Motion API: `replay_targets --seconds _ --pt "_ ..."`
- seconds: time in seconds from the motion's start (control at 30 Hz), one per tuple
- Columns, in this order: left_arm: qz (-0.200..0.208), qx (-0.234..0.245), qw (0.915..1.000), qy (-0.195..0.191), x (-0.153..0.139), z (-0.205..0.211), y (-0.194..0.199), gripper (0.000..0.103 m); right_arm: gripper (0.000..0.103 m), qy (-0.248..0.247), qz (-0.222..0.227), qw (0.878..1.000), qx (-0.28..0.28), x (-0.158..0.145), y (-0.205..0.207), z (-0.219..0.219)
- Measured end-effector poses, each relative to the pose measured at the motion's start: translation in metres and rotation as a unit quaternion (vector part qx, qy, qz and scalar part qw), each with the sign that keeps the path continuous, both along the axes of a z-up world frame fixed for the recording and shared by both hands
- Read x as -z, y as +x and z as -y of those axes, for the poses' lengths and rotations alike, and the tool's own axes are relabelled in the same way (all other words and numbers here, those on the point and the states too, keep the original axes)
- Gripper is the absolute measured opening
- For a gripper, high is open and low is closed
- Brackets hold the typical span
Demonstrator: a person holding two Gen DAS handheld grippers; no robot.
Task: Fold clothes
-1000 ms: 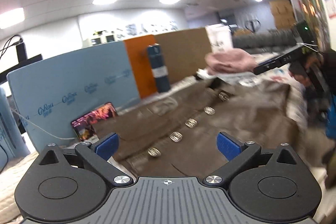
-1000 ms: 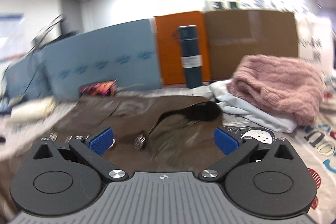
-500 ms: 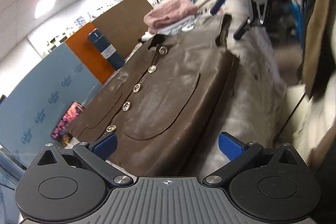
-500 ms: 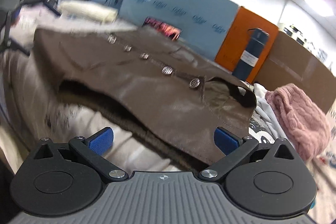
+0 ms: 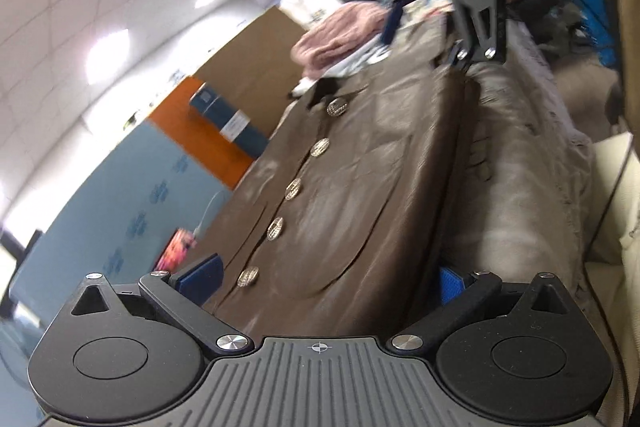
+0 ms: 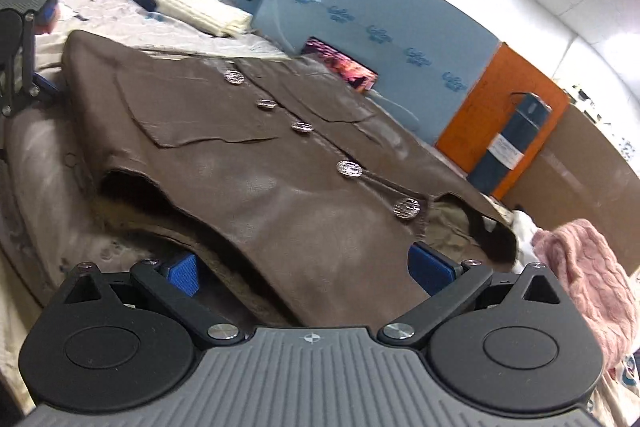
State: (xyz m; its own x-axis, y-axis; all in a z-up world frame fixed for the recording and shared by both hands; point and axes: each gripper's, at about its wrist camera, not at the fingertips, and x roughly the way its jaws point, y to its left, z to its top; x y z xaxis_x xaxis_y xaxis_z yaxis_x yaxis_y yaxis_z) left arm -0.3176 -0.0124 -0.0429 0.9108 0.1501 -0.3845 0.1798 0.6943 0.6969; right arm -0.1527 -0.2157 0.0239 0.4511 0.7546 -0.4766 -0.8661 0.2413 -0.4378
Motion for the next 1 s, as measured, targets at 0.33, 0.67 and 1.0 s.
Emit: replay_targets --seconds 0.33,0.67,1.0 --pt "0.008 0.004 0.9999 -0.011 0.001 -0.014 0.000 0.030 0.039 -0.017 0.147 0.987 0.067 0.021 -0.012 0.025" --pt "0.047 -0.009 0.9965 -0.069 -0.013 -0.016 -0.017 0.009 0.005 0.017 0.073 0.996 0.044 0.009 -0.034 0.039" --pt "0.130 -0.001 0.9757 -0.176 -0.043 -0.023 -0.044 0.009 0.004 0.058 0.081 0.994 0.035 -0.025 -0.074 0.072"
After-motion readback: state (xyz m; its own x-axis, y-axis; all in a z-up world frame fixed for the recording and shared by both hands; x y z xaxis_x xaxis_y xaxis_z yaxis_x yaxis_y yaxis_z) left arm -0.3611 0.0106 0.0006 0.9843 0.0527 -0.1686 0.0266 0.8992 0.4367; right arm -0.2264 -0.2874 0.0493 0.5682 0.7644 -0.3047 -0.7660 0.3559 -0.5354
